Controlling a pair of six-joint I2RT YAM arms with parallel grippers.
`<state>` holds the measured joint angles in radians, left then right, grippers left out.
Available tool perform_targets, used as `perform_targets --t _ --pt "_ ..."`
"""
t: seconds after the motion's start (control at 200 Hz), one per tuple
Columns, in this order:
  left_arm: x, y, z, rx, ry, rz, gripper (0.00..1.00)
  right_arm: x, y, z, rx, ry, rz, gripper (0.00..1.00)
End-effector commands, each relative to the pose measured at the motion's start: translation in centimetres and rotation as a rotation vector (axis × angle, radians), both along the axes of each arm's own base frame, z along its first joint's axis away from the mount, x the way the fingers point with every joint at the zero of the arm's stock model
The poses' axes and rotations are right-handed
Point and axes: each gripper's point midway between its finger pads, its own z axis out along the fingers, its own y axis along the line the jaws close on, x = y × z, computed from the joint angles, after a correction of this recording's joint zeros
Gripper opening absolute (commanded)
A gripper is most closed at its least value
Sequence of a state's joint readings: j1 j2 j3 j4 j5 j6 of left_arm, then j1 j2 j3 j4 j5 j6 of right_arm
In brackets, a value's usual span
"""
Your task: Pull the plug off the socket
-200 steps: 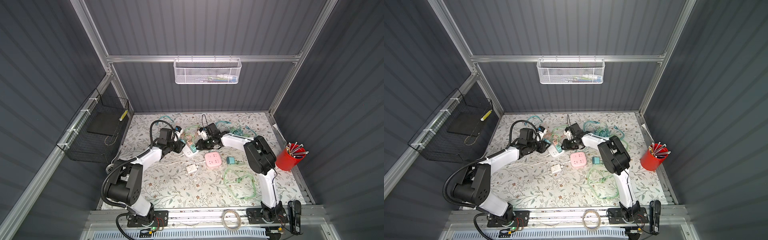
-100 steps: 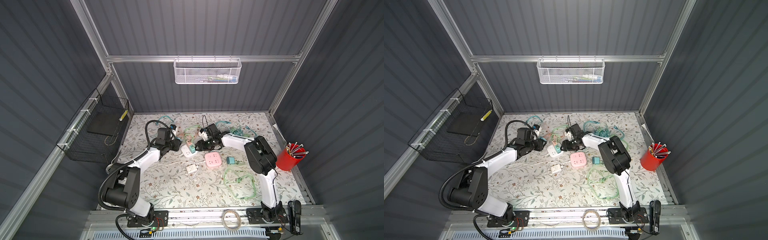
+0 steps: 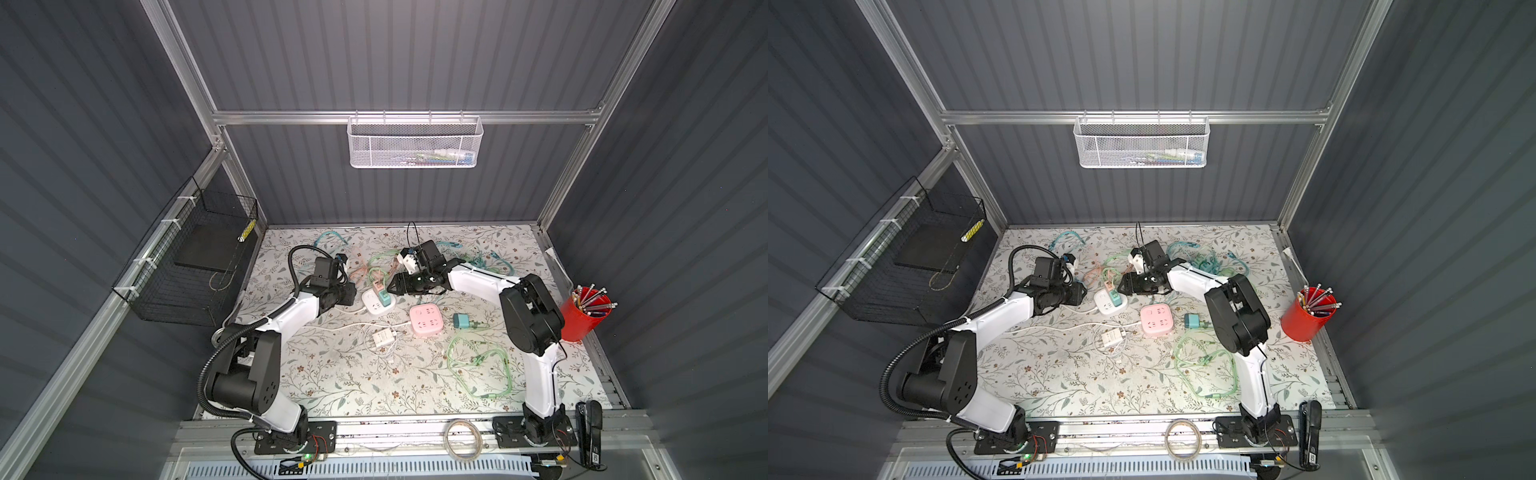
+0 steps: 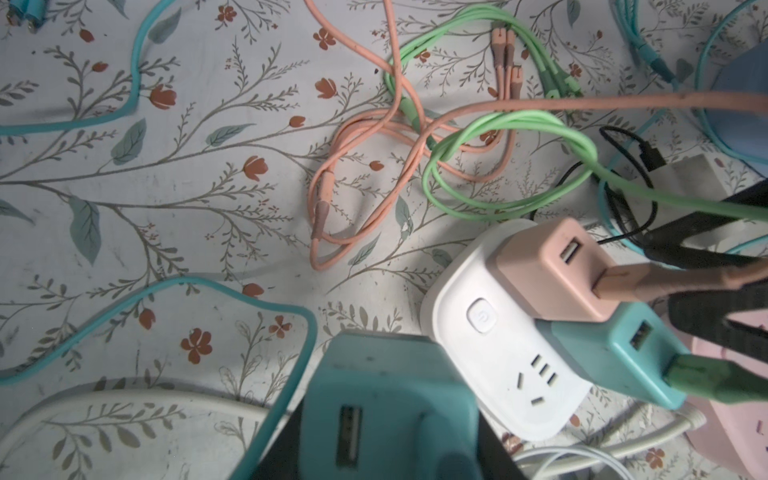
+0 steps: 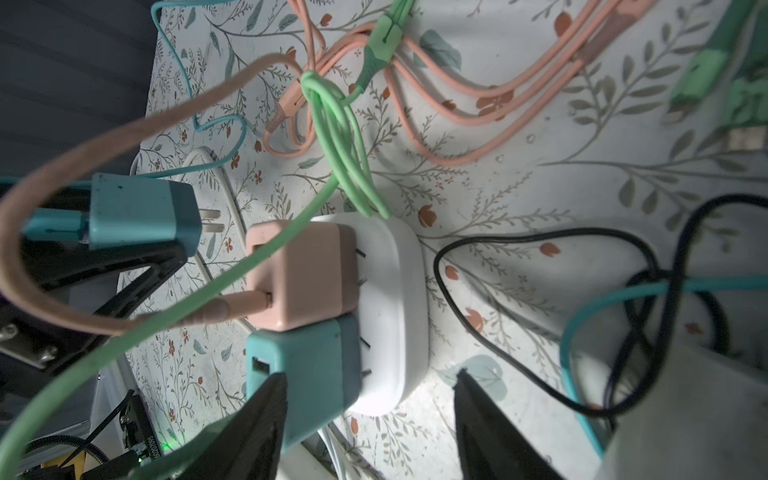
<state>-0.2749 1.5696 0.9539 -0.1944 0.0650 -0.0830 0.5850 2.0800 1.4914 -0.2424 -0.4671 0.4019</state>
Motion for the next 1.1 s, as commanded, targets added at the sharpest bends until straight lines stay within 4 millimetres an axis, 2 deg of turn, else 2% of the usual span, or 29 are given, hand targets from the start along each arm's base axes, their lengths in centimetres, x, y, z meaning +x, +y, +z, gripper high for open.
perform_targets --t 0.0,0.485,0.796,1.096 --pt "0.0 0.8 -0.3 0.053 0.057 0.008 0.32 -0.2 -0.4 0.3 -0.005 -0.009 0.001 0.65" --pt "-2.5 2.5 -3.8 0.184 0.292 0.005 0.32 0.0 -1.2 0.5 -0.031 -0.042 -0.026 0.68" --pt "-2.5 3.5 -3.8 0.257 0.339 0.015 0.33 -0.2 -2.2 0.7 -0.064 -0.080 -0.044 0.67" --pt "-2.4 3.8 -4.7 0.316 0.437 -0.009 0.33 -0.9 -3.0 0.6 -0.088 -0.094 -0.037 0.66"
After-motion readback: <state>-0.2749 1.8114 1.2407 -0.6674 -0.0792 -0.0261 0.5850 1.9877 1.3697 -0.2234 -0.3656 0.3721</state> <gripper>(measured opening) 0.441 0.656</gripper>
